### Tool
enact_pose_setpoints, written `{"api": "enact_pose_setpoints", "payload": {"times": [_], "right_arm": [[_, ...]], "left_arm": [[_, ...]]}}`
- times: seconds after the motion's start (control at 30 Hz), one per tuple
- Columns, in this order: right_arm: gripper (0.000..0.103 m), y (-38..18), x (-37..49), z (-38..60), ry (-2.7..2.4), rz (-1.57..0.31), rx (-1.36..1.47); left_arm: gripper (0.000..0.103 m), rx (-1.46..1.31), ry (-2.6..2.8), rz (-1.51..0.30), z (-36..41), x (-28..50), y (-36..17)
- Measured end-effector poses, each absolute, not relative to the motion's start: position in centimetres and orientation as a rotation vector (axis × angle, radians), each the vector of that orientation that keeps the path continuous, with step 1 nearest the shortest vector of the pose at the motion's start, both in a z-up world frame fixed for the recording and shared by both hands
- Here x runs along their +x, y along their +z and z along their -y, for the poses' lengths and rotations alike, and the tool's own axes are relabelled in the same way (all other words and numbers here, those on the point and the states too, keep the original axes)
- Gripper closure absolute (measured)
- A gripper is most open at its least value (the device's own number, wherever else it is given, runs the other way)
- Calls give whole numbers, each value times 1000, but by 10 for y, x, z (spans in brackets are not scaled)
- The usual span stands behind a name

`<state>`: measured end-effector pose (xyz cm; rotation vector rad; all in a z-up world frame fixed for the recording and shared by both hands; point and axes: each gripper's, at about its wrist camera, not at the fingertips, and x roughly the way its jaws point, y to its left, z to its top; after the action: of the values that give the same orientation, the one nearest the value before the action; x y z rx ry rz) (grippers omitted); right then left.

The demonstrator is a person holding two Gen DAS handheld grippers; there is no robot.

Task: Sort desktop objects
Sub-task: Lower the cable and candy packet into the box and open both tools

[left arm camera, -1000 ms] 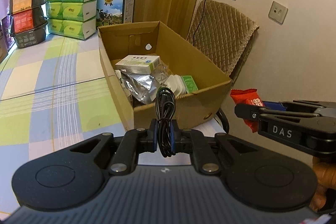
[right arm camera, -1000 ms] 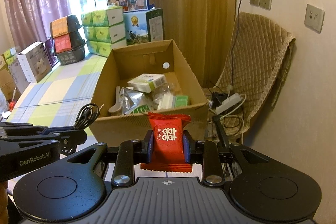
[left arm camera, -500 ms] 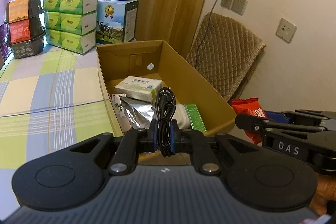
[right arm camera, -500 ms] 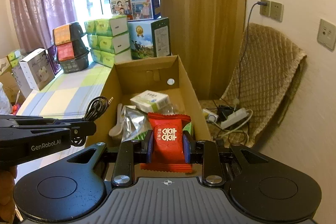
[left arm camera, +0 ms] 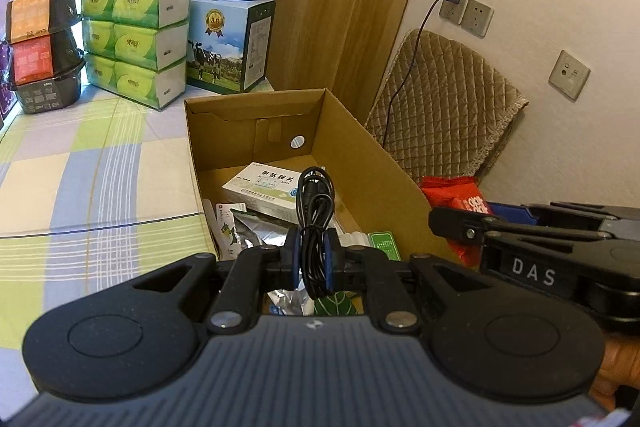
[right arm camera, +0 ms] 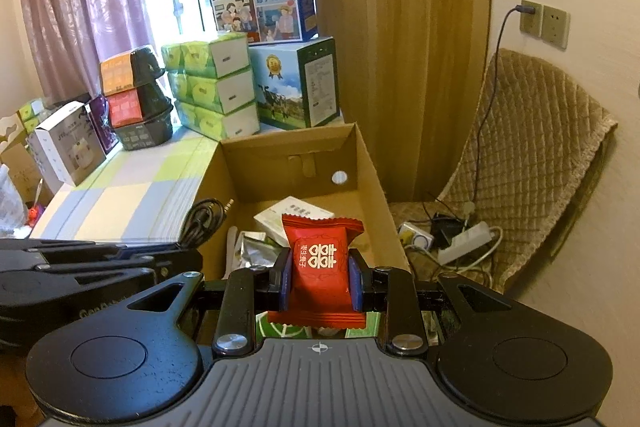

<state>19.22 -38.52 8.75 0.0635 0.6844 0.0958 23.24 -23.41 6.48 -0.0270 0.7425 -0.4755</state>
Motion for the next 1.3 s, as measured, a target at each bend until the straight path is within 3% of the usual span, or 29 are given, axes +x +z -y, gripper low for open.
{"api": "enact_pose_setpoints", "payload": {"times": [0.7,0.8,1.3], "right_arm": [[78,75,230,386,89,-713,50],[78,74,233,386,87,-715,51],[78,71,235,381,100,-720,62]], "left_arm": [[94,-59,-461,-774,236,271,48],[77,-53,-430,-760,236,276,48],[73,-117,-366,-765,192,270,47]]}}
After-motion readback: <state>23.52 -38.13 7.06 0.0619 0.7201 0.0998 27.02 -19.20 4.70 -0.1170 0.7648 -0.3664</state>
